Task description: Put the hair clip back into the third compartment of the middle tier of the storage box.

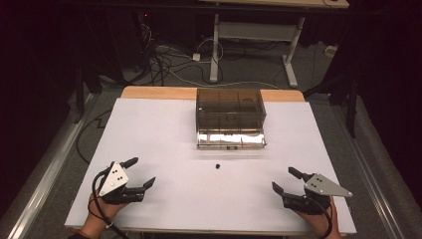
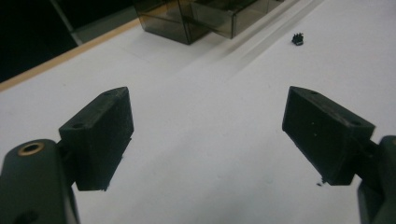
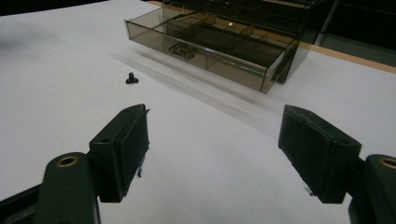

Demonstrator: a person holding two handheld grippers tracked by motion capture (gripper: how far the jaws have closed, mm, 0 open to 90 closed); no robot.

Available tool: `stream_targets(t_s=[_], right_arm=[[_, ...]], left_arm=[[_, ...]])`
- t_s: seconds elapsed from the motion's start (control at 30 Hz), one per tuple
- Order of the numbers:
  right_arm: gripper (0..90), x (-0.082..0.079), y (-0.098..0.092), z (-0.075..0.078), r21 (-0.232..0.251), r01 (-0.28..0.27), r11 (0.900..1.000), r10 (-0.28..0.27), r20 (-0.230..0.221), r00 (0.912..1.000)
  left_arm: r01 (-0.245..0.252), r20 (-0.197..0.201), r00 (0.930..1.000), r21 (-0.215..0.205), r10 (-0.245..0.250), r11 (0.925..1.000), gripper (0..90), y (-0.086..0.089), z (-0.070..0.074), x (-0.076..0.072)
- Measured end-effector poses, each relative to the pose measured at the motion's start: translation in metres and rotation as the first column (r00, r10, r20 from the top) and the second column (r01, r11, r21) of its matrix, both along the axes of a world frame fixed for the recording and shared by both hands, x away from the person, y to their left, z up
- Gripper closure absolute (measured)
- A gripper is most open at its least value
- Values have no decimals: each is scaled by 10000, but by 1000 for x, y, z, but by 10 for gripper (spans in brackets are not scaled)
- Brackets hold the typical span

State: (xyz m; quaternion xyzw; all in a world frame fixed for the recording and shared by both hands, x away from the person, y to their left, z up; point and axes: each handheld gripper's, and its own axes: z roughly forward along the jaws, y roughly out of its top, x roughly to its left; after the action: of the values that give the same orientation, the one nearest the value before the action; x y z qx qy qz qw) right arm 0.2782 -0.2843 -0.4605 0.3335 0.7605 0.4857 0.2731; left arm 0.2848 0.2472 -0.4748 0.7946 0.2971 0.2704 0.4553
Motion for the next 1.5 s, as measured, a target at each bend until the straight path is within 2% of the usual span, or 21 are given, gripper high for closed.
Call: stream_targets(t_s=[0.13, 0.17, 0.2, 0.37, 0.47, 0.5, 0.57, 0.6, 0.63, 0.67, 0.87, 0.97, 1.03, 1.07, 1.13, 1.17, 1.23, 1.27, 1.37, 1.47, 1.5], right_arm=[[264, 2, 0, -2, -119, -120, 9999, 119, -126, 9999], [267, 2, 1, -3, -163, -110, 9998, 106, -184, 9998], [272, 3, 2, -3, -232, -160, 9996, 155, -219, 9996], [289, 8, 9, -2, -449, -319, 9985, 301, -395, 9988], [310, 18, 19, -3, -630, -411, 9972, 366, -702, 9969], [319, 21, 23, -3, -639, -448, 9969, 393, -851, 9956], [326, 28, 32, -4, -866, -621, 9943, 525, -1085, 9927], [330, 31, 37, -5, -973, -722, 9926, 610, -1133, 9917], [339, 35, 42, -7, -1026, -834, 9912, 702, -1261, 9895], [346, 39, 48, -8, -1109, -975, 9890, 819, -1373, 9871], [404, 64, 95, -13, -1544, -1629, 9745, 1350, -1765, 9750], [435, 72, 121, -15, -1779, -2079, 9618, 1727, -1946, 9656], [443, 77, 135, -17, -1888, -2336, 9538, 1935, -2087, 9587], [450, 79, 142, -19, -1976, -2405, 9503, 1957, -2217, 9553], [468, 84, 152, -22, -2313, -2523, 9396, 1961, -2402, 9507], [474, 86, 156, -22, -2368, -2535, 9379, 1963, -2403, 9506], [482, 91, 161, -22, -2234, -2515, 9417, 1937, -2513, 9483], [498, 93, 164, -23, -2271, -2547, 9400, 1946, -2564, 9468], [528, 98, 170, -24, -2520, -2480, 9354, 1765, -2748, 9452], [570, 103, 170, -24, -2386, -2411, 9407, 1685, -2880, 9427], [594, 107, 170, -24, -2268, -2344, 9453, 1597, -3045, 9390]], left_arm=[[-40, -163, 9999, 327, 46, 9995, 165, -5, -3, 2], [-15, -158, 9999, 367, 20, 9993, 169, -6, -3, 2], [-40, 33, 10000, 498, 38, 9988, 172, -6, -3, 2], [-115, -106, 9999, 441, 119, 9990, 172, -4, -5, 2], [-128, -11, 9999, 550, 129, 9984, 172, -4, -5, 2], [-114, -117, 9999, 503, 121, 9987, 173, -5, -5, 1], [-124, 28, 9999, 650, 123, 9978, 180, -5, -5, 1], [-143, -107, 9998, 658, 150, 9977, 180, -5, -5, 1], [-124, -42, 9999, 670, 127, 9977, 180, -5, -5, 2], [-207, -96, 9997, 781, 215, 9967, 180, -5, -6, 2], [-234, -171, 9995, 680, 247, 9974, 181, -5, -6, 0], [-176, -190, 9996, 688, 189, 9975, 181, -6, -6, 0], [-156, -66, 9998, 777, 162, 9969, 181, -6, -6, 0], [-160, -200, 9996, 704, 175, 9974, 181, -6, -6, 0], [-159, -198, 9997, 700, 174, 9974, 181, -6, -6, -1], [-144, -78, 9999, 726, 150, 9973, 181, -5, -6, 0], [-126, -113, 9998, 695, 134, 9975, 182, -5, -6, 0], [-150, -231, 9996, 675, 166, 9976, 182, -5, -6, -1], [-154, -245, 9996, 663, 170, 9977, 182, -5, -6, 0], [-137, -132, 9998, 717, 147, 9973, 184, -5, -6, 1], [-152, -252, 9995, 639, 168, 9978, 185, -5, -6, 0]])
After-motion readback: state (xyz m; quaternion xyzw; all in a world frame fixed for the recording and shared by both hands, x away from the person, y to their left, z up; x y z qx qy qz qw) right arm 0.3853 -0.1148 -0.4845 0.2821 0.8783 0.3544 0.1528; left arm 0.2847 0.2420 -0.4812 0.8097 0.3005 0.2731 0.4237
